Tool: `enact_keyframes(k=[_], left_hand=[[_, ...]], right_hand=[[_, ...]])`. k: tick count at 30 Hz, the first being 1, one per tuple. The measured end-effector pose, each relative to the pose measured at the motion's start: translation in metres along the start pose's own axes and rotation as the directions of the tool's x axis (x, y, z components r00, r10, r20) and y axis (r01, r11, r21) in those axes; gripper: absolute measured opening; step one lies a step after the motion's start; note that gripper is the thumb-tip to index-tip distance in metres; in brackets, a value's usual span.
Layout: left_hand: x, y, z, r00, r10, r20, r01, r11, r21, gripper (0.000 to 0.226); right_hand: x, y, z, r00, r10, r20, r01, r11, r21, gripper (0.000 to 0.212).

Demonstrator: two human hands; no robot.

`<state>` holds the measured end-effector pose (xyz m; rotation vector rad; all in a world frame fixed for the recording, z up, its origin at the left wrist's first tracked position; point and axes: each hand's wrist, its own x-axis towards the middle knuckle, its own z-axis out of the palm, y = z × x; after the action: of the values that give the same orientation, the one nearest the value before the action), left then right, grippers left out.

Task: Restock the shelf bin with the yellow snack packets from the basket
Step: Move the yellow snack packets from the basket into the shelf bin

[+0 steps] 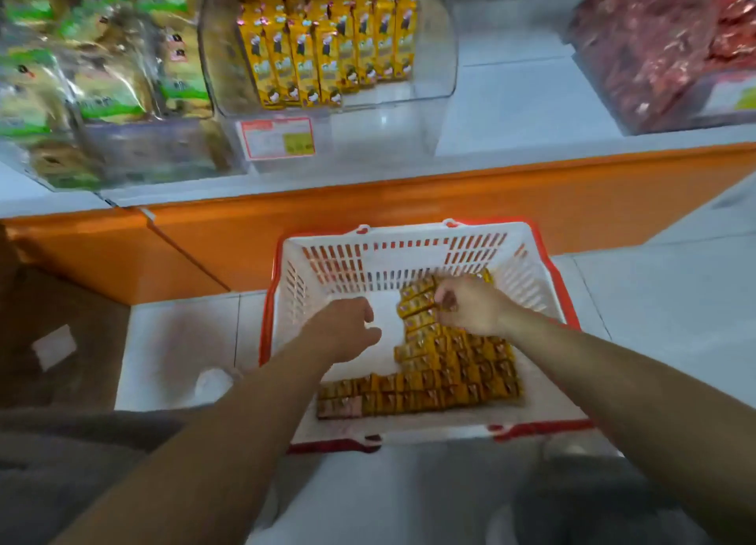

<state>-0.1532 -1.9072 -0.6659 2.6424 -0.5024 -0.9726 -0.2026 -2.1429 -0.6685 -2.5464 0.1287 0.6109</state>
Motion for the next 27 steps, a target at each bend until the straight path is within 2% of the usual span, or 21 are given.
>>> enact_keyframes(k=[2, 6, 10, 13, 17, 19, 23, 27], left_hand=[[0.018, -0.010, 0.031, 0.997, -0.016, 0.069, 0.017, 1.000, -0.017, 0.039], [0.041, -0.034, 0.079, 0.984, -0.094, 0.153, 0.112, 0.987, -0.115, 0.040], [0.053, -0.049, 0.110, 0.968, -0.095, 0.234, 0.137, 0.976, -0.171, 0.049], [0.056, -0.050, 0.126, 0.945, -0.077, 0.319, 0.150, 0.966, -0.212, 0.066], [0.057, -0.043, 0.137, 0.927, -0.046, 0.373, 0.116, 0.979, -0.167, 0.104], [0.059, -0.038, 0.139, 0.921, -0.027, 0.388, 0.081, 0.989, -0.125, 0.103], [0.064, -0.033, 0.145, 0.919, 0.012, 0.394, 0.016, 0.998, -0.068, 0.085], [0.067, -0.045, 0.142, 0.916, 0.022, 0.400, 0.055, 0.982, -0.178, 0.085]], right_hand=[[0.011, 0.015, 0.026, 0.998, 0.044, 0.039, -0.045, 0.999, 0.010, 0.033], [0.023, 0.031, 0.073, 0.995, 0.051, 0.084, -0.054, 0.998, 0.039, 0.063], [0.033, 0.034, 0.106, 0.986, -0.047, 0.161, 0.079, 0.977, -0.197, 0.062], [0.036, 0.038, 0.115, 0.971, -0.076, 0.226, 0.156, 0.919, -0.362, 0.063], [0.045, 0.040, 0.113, 0.942, -0.081, 0.326, 0.217, 0.888, -0.406, 0.075], [0.049, 0.038, 0.115, 0.935, -0.059, 0.351, 0.217, 0.876, -0.430, 0.083], [0.055, 0.037, 0.118, 0.930, -0.034, 0.366, 0.203, 0.877, -0.435, 0.090], [0.055, 0.037, 0.116, 0.924, -0.040, 0.379, 0.215, 0.876, -0.432, 0.090]])
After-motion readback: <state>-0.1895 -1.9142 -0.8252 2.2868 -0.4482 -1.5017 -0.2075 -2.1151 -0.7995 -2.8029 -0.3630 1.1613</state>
